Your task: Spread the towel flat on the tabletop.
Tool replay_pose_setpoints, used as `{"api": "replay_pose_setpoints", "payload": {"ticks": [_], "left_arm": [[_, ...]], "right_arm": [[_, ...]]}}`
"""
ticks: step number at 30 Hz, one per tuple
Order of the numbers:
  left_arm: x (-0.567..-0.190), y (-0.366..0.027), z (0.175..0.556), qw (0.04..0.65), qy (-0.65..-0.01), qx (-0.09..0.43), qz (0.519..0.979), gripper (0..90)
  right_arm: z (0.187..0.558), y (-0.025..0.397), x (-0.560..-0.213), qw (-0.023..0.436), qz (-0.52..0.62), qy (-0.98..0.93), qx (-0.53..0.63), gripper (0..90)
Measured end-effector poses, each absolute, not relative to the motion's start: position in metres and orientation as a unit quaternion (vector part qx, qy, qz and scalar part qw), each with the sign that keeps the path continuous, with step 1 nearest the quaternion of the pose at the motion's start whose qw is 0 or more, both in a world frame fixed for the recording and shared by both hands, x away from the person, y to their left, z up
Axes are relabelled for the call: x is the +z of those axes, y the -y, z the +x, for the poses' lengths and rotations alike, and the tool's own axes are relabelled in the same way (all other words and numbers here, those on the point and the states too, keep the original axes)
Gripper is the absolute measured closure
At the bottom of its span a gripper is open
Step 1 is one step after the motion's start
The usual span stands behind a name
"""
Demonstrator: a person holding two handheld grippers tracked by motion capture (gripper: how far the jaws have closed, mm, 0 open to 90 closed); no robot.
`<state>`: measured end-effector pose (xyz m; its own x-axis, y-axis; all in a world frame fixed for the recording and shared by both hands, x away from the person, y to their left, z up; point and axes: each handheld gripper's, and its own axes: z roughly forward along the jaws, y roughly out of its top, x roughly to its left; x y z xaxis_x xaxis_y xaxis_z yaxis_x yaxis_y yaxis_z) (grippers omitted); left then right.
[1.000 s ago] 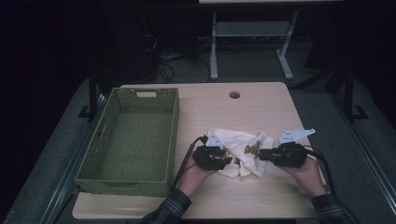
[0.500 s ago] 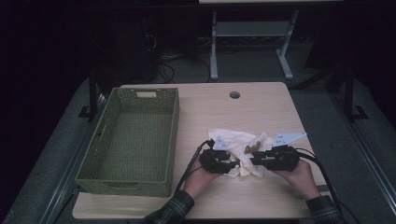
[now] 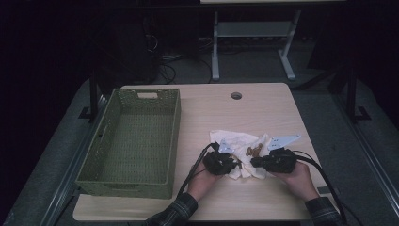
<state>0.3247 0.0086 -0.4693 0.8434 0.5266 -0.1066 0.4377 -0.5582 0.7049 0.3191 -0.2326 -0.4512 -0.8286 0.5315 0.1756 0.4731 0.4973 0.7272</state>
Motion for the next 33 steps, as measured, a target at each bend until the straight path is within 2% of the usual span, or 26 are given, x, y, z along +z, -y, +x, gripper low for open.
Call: {"api": "replay_pose_setpoints", "payload": {"ticks": [2,6,26,33], "left_arm": [[-0.469,-0.008,0.325,0.381,-0.272,0.055,0.882,82.2],[-0.466,-0.01,0.327,0.391,-0.276,0.048,0.877,84.7],[-0.447,-0.048,0.34,0.429,-0.33,0.066,0.838,85.6],[-0.451,-0.049,0.344,0.408,-0.334,0.079,0.846,85.7]], "right_arm": [[0.319,0.232,-0.451,0.036,0.29,-0.864,0.41,87.0],[0.319,0.237,-0.448,0.047,0.292,-0.862,0.411,87.2],[0.339,0.286,-0.448,0.122,0.354,-0.842,0.389,87.9],[0.35,0.281,-0.457,0.133,0.355,-0.851,0.363,86.0]]}}
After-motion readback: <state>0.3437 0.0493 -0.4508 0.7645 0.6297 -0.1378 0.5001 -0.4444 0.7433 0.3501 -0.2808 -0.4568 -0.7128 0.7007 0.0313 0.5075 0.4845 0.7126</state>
